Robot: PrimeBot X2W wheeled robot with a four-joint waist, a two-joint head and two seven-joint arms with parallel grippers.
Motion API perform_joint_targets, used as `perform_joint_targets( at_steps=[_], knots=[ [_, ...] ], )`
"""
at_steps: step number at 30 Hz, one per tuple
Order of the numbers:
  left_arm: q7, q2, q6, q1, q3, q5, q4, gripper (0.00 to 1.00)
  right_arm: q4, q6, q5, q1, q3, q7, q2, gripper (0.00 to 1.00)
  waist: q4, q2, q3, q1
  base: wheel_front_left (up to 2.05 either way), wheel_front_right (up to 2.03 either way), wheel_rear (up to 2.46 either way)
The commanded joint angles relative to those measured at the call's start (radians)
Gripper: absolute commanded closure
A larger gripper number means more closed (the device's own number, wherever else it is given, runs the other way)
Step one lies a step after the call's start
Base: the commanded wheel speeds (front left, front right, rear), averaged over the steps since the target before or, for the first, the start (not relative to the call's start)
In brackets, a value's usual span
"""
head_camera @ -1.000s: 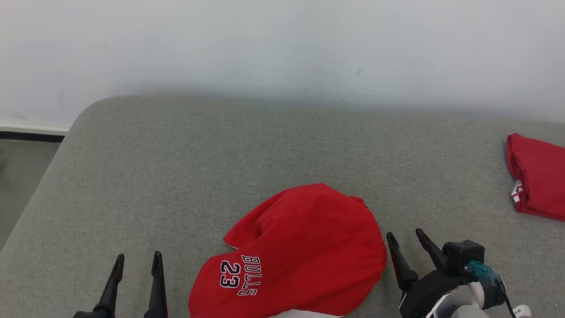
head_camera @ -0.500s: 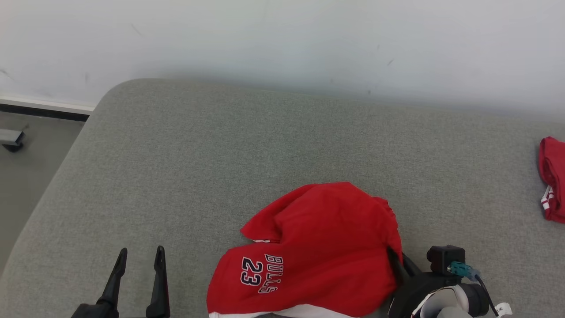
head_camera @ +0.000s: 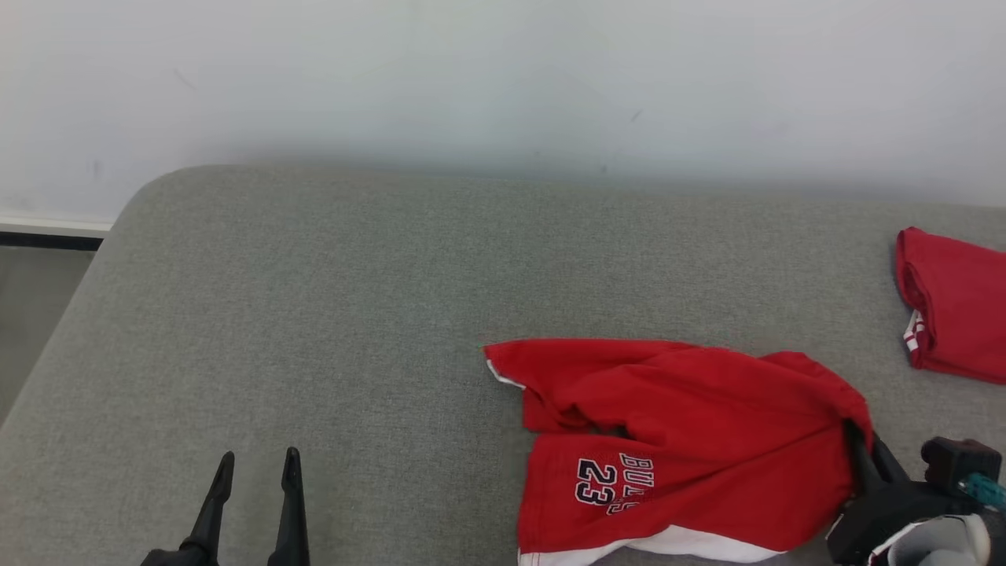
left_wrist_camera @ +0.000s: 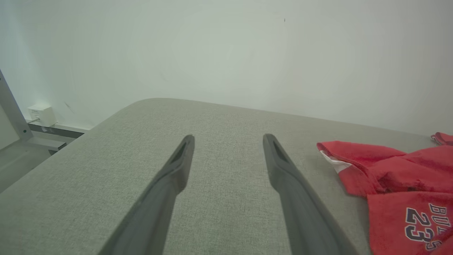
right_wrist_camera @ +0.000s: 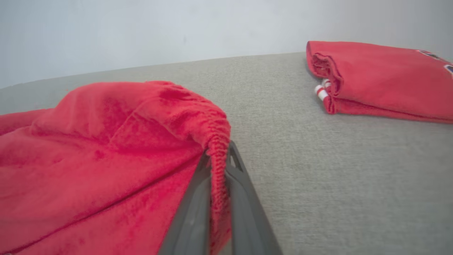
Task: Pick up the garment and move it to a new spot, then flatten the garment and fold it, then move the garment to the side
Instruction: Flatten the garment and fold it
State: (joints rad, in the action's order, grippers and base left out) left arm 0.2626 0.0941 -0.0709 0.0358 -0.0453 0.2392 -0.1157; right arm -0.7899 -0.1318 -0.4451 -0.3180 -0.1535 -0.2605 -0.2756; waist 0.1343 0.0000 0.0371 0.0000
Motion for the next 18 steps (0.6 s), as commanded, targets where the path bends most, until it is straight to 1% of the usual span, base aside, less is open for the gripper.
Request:
perform_joint_targets(
  at_steps=[1,4,9,15,17,18],
  knots=[
    [0.003,-0.007,-0.001,0.010,0.005,-0.005,-0.001,0.00,0.035,0.003,0.018,0.041,0.034,-0.005,-0.015,1.00,-0.020,0.0000,-0.004,0.0000,0.00,0.00,0.00],
    [0.003,-0.012,-0.003,0.013,0.007,-0.006,-0.003,0.00,0.087,0.003,0.045,0.065,0.059,-0.005,-0.020,1.00,-0.028,0.0000,-0.005,0.0000,0.00,0.00,0.00],
    [0.003,-0.019,-0.007,0.013,0.006,-0.008,-0.008,0.00,0.149,0.003,0.073,0.062,0.061,0.007,0.000,1.00,-0.028,0.0000,-0.008,0.0000,0.00,0.00,0.00],
    [0.003,-0.028,-0.015,-0.006,-0.005,-0.010,-0.017,0.00,0.213,0.003,0.116,0.004,0.022,0.065,0.053,1.00,0.006,0.0000,-0.006,0.0000,0.00,0.00,0.00],
    [0.003,-0.031,-0.017,-0.010,-0.009,-0.010,-0.023,0.00,0.208,0.003,0.130,-0.021,0.001,0.082,0.075,1.00,0.022,0.0000,-0.003,0.0000,0.00,0.00,0.00],
    [0.003,-0.032,-0.022,-0.018,-0.015,-0.009,-0.029,0.00,0.190,0.003,0.145,-0.045,-0.020,0.097,0.094,1.00,0.041,0.0000,0.001,0.0000,0.00,0.00,0.00]
  ],
)
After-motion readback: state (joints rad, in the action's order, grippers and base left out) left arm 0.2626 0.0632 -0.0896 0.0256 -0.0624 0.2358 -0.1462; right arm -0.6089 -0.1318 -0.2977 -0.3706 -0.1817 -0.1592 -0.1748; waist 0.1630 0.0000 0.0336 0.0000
